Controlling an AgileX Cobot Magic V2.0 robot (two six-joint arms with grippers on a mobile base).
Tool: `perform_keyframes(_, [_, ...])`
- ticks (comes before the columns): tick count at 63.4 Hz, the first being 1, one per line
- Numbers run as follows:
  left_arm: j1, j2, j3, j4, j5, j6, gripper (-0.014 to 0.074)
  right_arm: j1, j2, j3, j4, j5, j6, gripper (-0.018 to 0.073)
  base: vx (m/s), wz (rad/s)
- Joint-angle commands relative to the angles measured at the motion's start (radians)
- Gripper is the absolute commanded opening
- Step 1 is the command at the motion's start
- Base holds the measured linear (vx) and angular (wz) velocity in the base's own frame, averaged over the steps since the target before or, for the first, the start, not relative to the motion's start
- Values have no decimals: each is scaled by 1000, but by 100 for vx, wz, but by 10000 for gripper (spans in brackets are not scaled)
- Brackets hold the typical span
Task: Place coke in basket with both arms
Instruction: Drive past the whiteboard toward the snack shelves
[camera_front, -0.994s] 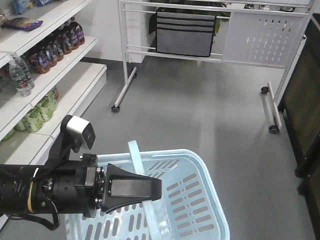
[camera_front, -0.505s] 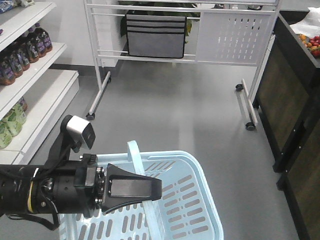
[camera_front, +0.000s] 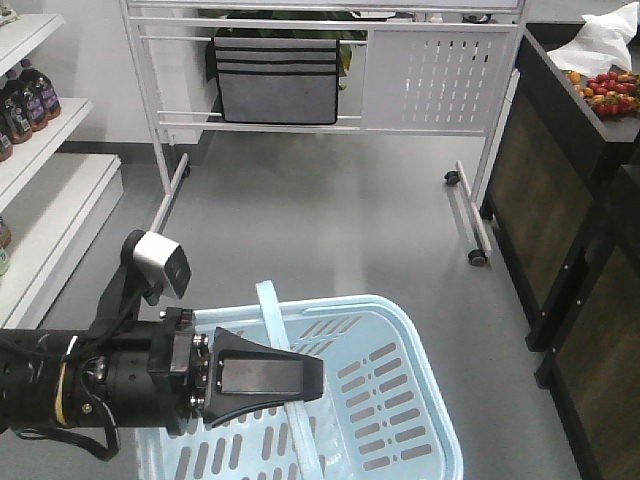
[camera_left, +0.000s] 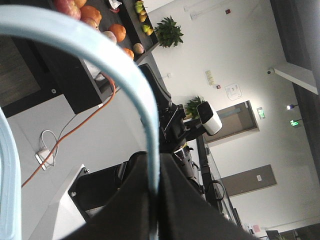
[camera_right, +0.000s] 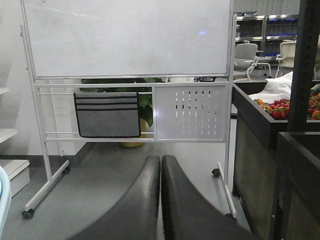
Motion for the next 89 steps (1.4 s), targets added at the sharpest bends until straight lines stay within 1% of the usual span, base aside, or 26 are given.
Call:
perform_keyframes(1, [-8,-31,-25,-77,-219,-1,-7,-2,-15,14,-10,-77,-2,-5,16,-4])
perform_keyframes(89, [-8,-31,-25,-77,-219,-1,-7,-2,-15,14,-10,-77,-2,-5,21,-1])
